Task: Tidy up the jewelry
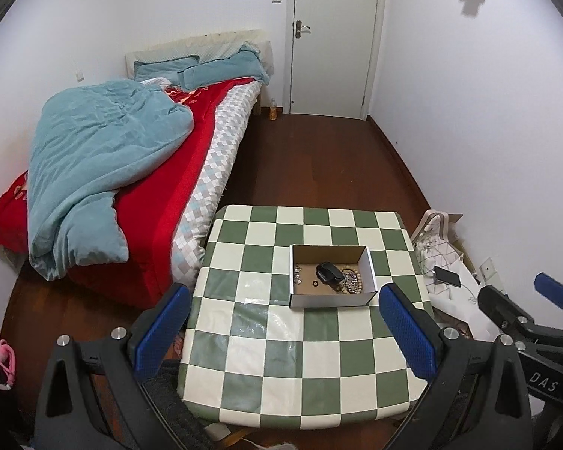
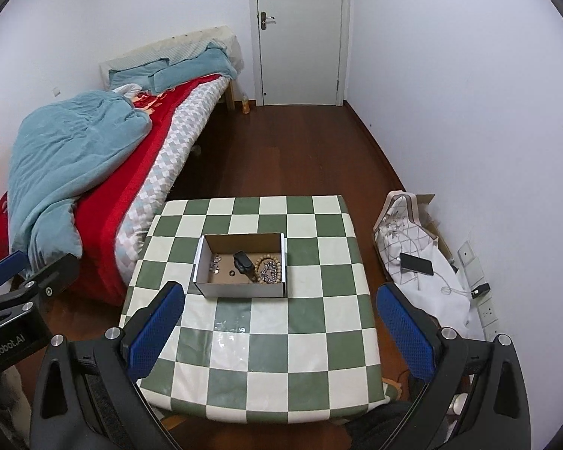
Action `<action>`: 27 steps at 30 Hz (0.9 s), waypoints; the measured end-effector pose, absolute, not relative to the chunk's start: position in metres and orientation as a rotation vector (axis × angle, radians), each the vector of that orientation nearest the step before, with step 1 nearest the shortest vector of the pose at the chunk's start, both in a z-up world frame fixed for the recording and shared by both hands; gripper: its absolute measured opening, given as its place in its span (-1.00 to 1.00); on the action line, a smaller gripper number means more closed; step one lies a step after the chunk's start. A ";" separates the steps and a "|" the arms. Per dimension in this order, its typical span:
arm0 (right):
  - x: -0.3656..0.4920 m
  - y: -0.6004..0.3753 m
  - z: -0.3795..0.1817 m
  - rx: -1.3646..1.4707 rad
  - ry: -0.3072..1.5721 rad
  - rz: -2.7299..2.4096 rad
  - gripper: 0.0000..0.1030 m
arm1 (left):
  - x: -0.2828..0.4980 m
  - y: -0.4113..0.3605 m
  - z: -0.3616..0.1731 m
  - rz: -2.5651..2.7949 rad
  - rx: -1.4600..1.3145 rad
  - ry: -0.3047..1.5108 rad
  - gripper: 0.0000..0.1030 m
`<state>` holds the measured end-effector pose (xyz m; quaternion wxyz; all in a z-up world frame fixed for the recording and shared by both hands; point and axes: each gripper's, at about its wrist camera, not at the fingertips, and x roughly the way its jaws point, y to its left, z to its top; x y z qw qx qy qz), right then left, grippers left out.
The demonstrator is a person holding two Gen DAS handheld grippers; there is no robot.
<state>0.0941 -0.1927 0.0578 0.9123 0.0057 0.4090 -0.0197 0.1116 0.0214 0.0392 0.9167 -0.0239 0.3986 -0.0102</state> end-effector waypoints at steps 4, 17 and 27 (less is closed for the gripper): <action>0.096 -0.195 0.069 0.013 0.850 -0.039 1.00 | 0.121 0.019 0.041 -0.011 -0.036 0.844 0.99; 0.150 -0.198 0.071 -0.042 0.874 -0.065 1.00 | 0.166 0.012 0.032 0.011 -0.043 0.897 0.99; 0.179 -0.205 0.047 -0.035 0.941 -0.074 1.00 | 0.180 0.009 0.028 0.017 -0.017 0.924 0.99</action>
